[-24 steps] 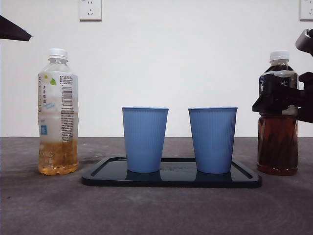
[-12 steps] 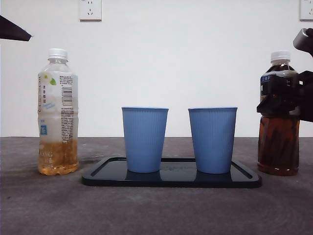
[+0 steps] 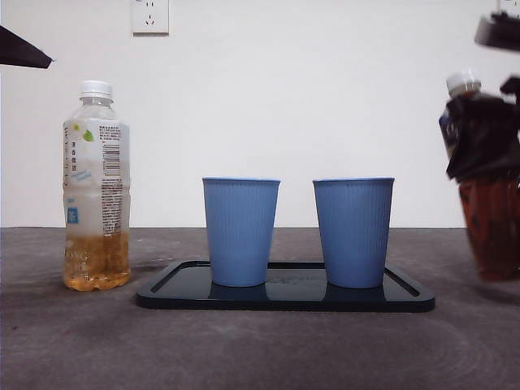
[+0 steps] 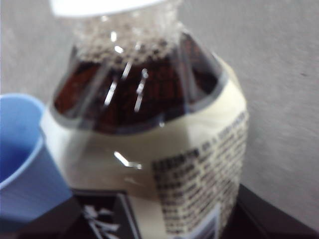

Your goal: Pour the drink into the cup

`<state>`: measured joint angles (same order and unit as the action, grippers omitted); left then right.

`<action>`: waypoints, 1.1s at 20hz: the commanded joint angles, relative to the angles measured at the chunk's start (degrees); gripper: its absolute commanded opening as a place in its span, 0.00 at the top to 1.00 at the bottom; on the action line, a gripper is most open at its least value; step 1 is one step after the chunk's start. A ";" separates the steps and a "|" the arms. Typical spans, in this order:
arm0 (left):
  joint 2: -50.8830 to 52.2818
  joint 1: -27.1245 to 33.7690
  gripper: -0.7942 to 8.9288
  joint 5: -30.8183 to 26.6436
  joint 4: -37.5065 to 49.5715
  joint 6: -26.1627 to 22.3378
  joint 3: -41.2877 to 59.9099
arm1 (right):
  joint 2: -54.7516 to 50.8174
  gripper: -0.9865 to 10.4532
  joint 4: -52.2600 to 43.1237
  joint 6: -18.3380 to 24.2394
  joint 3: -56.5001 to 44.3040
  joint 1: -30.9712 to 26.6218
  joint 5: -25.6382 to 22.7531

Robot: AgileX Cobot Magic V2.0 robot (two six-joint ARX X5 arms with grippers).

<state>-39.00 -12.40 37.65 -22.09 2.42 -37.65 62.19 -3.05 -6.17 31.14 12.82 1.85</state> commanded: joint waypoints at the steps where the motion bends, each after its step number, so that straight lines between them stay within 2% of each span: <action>1: -0.42 -0.15 0.40 0.20 0.59 -0.31 -0.98 | -2.23 0.73 14.56 4.37 9.18 1.99 -2.56; 4: -0.46 -0.15 0.40 -0.37 0.39 -0.46 -0.98 | -1.38 0.73 30.53 8.81 17.66 5.22 -5.86; 9: -0.48 -0.15 0.40 -0.44 0.26 -0.44 -0.98 | 4.59 0.73 46.45 15.39 27.89 11.96 -18.27; 15: -0.48 -0.15 0.40 -0.44 0.24 -0.37 -0.98 | 13.81 0.73 54.36 20.96 35.43 18.36 -30.82; 22: -0.68 -0.15 0.40 -0.44 0.28 -0.15 -0.98 | 20.55 0.73 57.40 27.80 37.22 23.93 -44.09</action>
<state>-39.38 -12.40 37.34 -22.30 2.42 -37.65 82.39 55.02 19.62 66.48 36.16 -40.21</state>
